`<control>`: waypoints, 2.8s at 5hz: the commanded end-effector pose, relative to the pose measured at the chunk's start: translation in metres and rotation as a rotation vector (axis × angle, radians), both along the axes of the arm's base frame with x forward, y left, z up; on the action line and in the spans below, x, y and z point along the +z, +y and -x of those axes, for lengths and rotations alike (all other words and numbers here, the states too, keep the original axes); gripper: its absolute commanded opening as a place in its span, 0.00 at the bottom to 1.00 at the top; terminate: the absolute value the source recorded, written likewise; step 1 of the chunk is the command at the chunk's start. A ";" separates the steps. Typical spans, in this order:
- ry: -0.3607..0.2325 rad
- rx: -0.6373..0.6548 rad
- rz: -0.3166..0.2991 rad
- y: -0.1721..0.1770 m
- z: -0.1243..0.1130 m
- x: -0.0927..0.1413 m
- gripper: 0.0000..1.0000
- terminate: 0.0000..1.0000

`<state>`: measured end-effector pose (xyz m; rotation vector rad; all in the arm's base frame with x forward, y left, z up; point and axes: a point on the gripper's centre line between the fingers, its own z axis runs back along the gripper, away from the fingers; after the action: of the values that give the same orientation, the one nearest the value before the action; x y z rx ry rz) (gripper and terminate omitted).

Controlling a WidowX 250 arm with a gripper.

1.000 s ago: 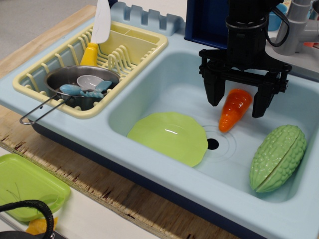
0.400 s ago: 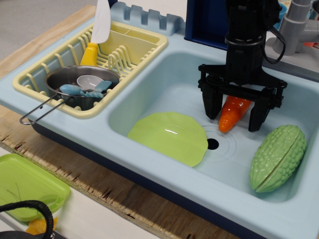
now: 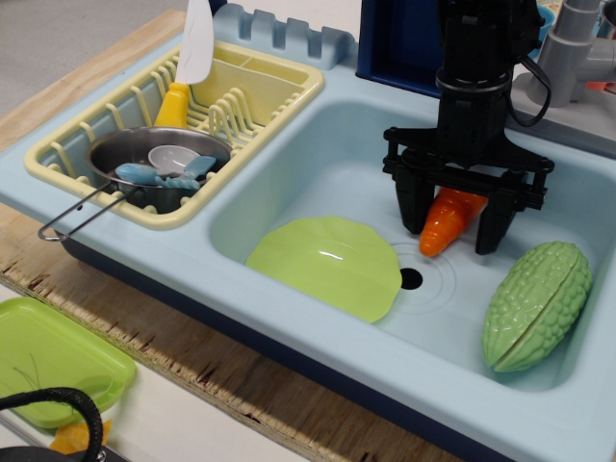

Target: Put carrot on plate

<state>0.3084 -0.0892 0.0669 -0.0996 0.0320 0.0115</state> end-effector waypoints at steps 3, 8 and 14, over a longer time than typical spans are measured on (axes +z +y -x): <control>-0.098 0.037 -0.002 0.004 -0.001 0.040 0.00 0.00; -0.099 0.177 0.027 0.047 0.017 0.069 0.00 0.00; 0.016 0.198 0.064 0.039 0.063 0.042 0.00 0.00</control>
<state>0.2428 -0.0511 0.0949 -0.1716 0.0796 0.2162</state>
